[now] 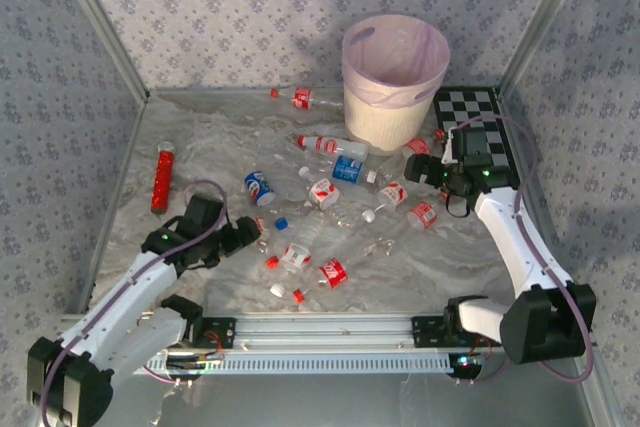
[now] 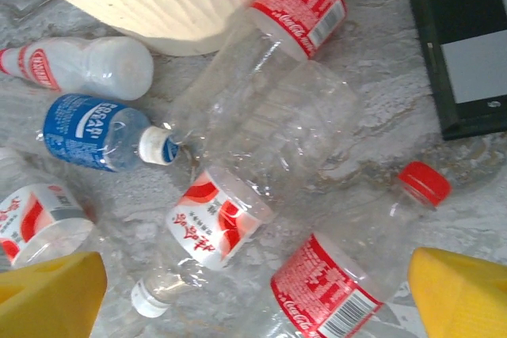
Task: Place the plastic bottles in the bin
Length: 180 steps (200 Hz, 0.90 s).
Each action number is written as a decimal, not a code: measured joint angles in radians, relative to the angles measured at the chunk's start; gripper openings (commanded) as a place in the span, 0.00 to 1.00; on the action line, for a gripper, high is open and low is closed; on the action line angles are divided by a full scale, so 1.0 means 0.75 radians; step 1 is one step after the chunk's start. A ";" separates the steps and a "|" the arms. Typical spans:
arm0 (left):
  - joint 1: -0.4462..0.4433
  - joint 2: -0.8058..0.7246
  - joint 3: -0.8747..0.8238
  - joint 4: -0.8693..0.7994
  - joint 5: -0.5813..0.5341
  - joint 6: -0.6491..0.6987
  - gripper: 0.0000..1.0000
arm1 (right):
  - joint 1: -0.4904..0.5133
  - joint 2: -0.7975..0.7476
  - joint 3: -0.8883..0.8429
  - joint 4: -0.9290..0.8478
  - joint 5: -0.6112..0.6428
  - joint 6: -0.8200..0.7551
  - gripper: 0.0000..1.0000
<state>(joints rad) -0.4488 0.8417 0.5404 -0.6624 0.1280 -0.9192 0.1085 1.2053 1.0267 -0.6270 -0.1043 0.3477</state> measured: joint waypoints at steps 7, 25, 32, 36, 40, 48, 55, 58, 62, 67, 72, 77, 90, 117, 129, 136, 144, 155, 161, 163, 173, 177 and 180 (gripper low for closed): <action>-0.008 0.017 -0.023 0.015 0.009 -0.015 0.95 | 0.000 0.007 0.004 -0.001 -0.014 0.002 0.99; -0.017 0.087 -0.034 0.068 0.021 -0.023 0.95 | 0.003 0.011 0.006 -0.008 -0.041 0.006 0.99; -0.017 0.120 -0.034 0.106 0.025 -0.023 0.95 | 0.003 0.011 0.006 -0.009 -0.048 0.007 0.99; -0.018 0.142 -0.034 0.129 0.025 -0.023 0.95 | 0.005 0.011 0.006 -0.008 -0.054 0.007 0.98; -0.021 0.164 -0.034 0.152 0.025 -0.023 0.95 | 0.005 0.011 0.006 -0.008 -0.058 0.010 0.98; -0.028 0.214 -0.034 0.199 0.028 -0.023 0.95 | 0.008 0.011 0.006 -0.008 -0.063 0.012 0.98; -0.042 0.259 -0.034 0.238 0.032 -0.023 0.95 | 0.012 0.011 0.006 -0.008 -0.067 0.016 0.97; -0.047 0.277 -0.034 0.252 0.032 -0.023 0.94 | 0.015 0.011 0.006 -0.008 -0.068 0.018 0.97; -0.053 0.298 -0.034 0.271 0.040 -0.023 0.94 | 0.019 0.011 0.006 -0.008 -0.069 0.020 0.97; -0.061 0.321 -0.033 0.298 0.046 -0.022 0.92 | 0.025 0.011 0.006 -0.007 -0.070 0.021 0.97; -0.068 0.343 -0.033 0.320 0.046 -0.022 0.91 | 0.033 0.011 0.006 -0.007 -0.071 0.021 0.96; -0.071 0.362 -0.033 0.336 0.050 -0.022 0.88 | 0.041 0.011 0.006 -0.007 -0.072 0.021 0.96; -0.075 0.397 -0.033 0.366 0.049 -0.024 0.80 | 0.061 0.011 0.006 -0.005 -0.078 0.021 0.95; -0.076 0.405 -0.033 0.380 0.028 -0.020 0.64 | 0.089 0.006 0.006 0.003 -0.104 0.020 0.93; -0.077 0.399 -0.030 0.369 0.017 -0.009 0.60 | 0.098 -0.008 0.006 0.013 -0.131 0.020 0.92; -0.077 0.393 -0.021 0.347 0.008 0.002 0.57 | 0.105 -0.019 0.005 0.023 -0.152 0.019 0.91; -0.077 0.385 -0.002 0.313 -0.003 0.016 0.56 | 0.115 -0.033 0.005 0.038 -0.181 0.016 0.91; -0.076 0.373 0.045 0.250 -0.021 0.047 0.54 | 0.135 -0.054 0.005 0.063 -0.232 0.013 0.90; -0.076 0.366 0.079 0.213 -0.032 0.065 0.53 | 0.149 -0.064 0.005 0.075 -0.260 0.009 0.90; -0.076 0.362 0.093 0.201 -0.035 0.073 0.52 | 0.156 -0.067 0.006 0.080 -0.273 0.008 0.90; -0.076 0.348 0.161 0.146 -0.054 0.113 0.51 | 0.183 -0.076 0.006 0.099 -0.318 0.001 0.89; -0.076 0.342 0.197 0.121 -0.063 0.132 0.50 | 0.198 -0.078 0.006 0.108 -0.344 -0.001 0.89; -0.076 0.338 0.221 0.105 -0.068 0.145 0.49 | 0.209 -0.079 0.007 0.113 -0.356 -0.002 0.89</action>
<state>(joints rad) -0.5060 1.0950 0.7059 -0.5838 0.0772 -0.8104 0.2653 1.1458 1.0317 -0.5423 -0.3714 0.3462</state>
